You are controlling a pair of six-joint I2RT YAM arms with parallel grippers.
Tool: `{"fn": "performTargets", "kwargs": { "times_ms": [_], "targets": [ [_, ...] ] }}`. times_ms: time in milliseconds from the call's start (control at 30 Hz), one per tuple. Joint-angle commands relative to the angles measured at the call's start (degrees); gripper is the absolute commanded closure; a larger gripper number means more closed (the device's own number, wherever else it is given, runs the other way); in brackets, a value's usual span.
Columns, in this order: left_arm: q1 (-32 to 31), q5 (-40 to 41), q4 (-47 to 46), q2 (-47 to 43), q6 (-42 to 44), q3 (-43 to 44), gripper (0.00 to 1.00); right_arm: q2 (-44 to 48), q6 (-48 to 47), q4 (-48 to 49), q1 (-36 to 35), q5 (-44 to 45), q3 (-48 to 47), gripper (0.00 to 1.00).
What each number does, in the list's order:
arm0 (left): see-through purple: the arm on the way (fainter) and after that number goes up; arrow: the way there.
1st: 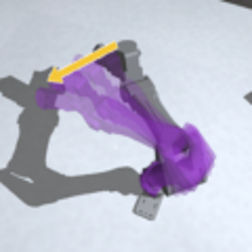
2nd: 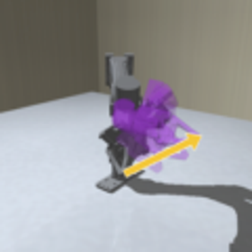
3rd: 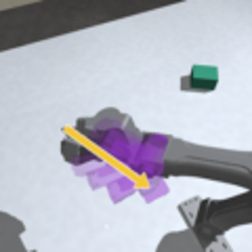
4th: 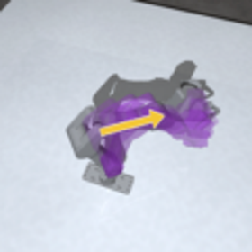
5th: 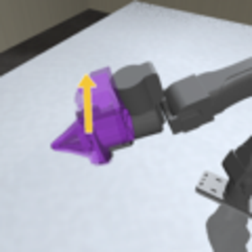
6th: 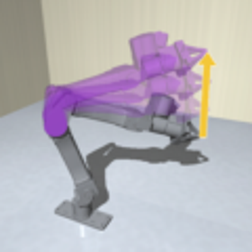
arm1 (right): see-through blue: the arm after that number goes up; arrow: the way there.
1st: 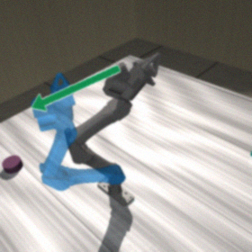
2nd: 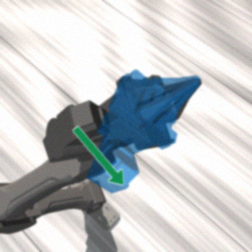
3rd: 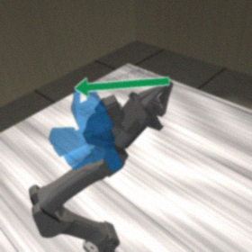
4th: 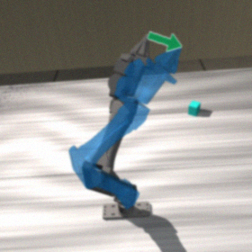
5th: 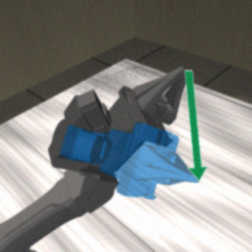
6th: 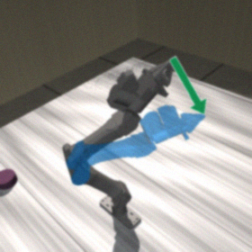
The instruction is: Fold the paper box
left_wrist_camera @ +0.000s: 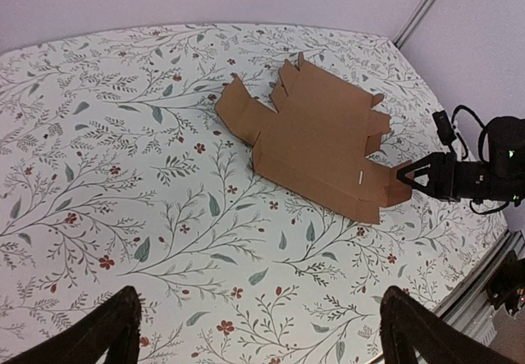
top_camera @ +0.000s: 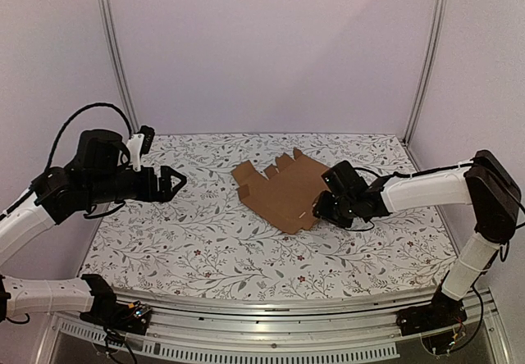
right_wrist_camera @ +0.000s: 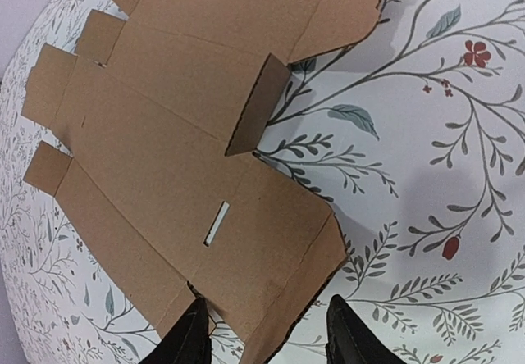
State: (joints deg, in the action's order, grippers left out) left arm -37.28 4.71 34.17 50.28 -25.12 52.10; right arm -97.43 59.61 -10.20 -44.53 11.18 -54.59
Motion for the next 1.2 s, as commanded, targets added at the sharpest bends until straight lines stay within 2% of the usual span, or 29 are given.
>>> {"fn": "performTargets", "kwargs": {
  "times_ms": [0,67,167,267,500,867,967,1100,1167],
  "targets": [
    [-0.70,-0.03,0.71,-0.07,0.20,0.45,0.00,-1.01,-0.49,0.35,-0.31,-0.10,-0.52,0.58],
    [-0.71,0.10,0.82,-0.21,0.17,0.54,0.01,-1.09,-0.80,0.43,-0.34,-0.46,-0.44,0.67],
    [-0.73,0.38,1.02,-0.19,0.14,0.68,0.00,-0.82,-1.47,0.49,-0.37,-1.13,-0.20,0.86],
    [-0.74,0.59,1.57,-0.10,0.16,1.06,0.00,0.07,-3.02,0.21,-0.29,-2.13,-0.23,0.99],
    [-0.70,1.90,3.30,-1.22,0.61,2.06,0.01,1.75,-10.85,-3.99,-0.29,-5.85,-3.48,1.00],
    [-0.76,3.12,6.57,-3.52,1.31,3.71,0.01,-1.10,-40.84,-27.02,-0.27,-7.64,-21.90,1.00],
    [-0.71,2.55,7.10,-4.07,1.07,3.71,0.00,-2.71,-48.89,-32.38,-0.30,-9.87,-26.57,1.00],
    [-0.76,2.02,7.70,-4.87,0.69,3.62,0.01,-5.65,-60.05,-39.96,-0.31,-18.56,-32.70,1.00],
    [-0.72,1.80,7.93,-5.36,0.50,3.63,0.00,-6.71,-64.46,-41.40,-0.27,-18.02,-34.21,1.00]
  ]
}}
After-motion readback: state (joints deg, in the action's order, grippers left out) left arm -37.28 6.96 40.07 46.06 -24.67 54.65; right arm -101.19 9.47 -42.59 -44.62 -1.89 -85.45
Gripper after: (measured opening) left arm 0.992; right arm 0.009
